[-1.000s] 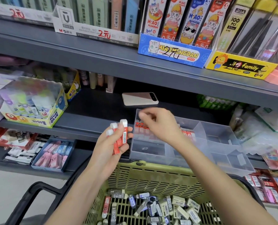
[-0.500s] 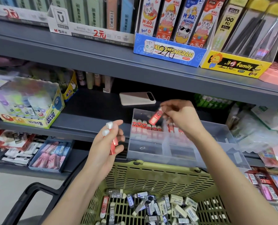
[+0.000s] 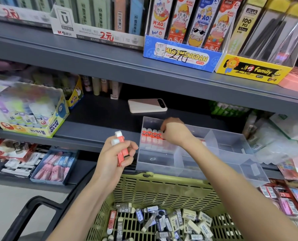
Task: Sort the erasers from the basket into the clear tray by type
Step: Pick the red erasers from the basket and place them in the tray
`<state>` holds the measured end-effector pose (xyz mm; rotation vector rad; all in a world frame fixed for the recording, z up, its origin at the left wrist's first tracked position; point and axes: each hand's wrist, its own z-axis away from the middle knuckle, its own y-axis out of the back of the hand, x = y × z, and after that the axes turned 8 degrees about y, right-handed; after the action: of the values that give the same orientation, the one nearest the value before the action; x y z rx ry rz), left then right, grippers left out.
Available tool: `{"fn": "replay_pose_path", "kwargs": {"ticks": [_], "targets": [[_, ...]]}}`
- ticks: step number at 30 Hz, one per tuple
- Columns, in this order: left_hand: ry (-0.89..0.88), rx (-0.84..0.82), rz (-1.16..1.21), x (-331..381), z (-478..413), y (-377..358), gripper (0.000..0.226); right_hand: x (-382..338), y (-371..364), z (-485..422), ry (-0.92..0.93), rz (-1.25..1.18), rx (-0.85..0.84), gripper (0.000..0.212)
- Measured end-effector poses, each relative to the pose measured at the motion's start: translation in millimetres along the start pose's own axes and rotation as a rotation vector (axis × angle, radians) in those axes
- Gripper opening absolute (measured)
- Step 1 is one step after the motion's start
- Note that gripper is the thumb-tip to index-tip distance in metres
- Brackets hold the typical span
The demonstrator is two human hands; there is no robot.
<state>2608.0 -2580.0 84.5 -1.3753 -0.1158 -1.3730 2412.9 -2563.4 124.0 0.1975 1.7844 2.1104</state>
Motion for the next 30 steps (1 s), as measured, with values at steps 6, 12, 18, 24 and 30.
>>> {"fn": "replay_pose_path", "kwargs": {"ticks": [6, 12, 18, 24, 30], "targets": [[-0.12, -0.032, -0.189, -2.7, 3.1, -2.8, 0.009, -14.7, 10.6, 30.0, 0.155, -0.202, 0.341, 0.021], [-0.229, 0.037, -0.416, -2.8, 6.0, -2.7, 0.021, -47.5, 11.6, 61.6, 0.324, -0.72, 0.219, 0.013], [-0.191, 0.051, -0.265, 0.0, 5.4, -3.1, 0.031, 3.7, 32.3, 51.1, 0.145, -0.807, 0.488, 0.005], [0.019, 0.069, 0.061, 1.6, 2.0, -6.8, 0.028, 44.1, 27.4, 30.4, 0.069, -0.302, 0.242, 0.015], [0.008, 0.075, 0.11, -0.3, -2.7, 0.6, 0.028, 39.9, 4.8, 18.5, 0.13, -0.231, 0.173, 0.019]]}}
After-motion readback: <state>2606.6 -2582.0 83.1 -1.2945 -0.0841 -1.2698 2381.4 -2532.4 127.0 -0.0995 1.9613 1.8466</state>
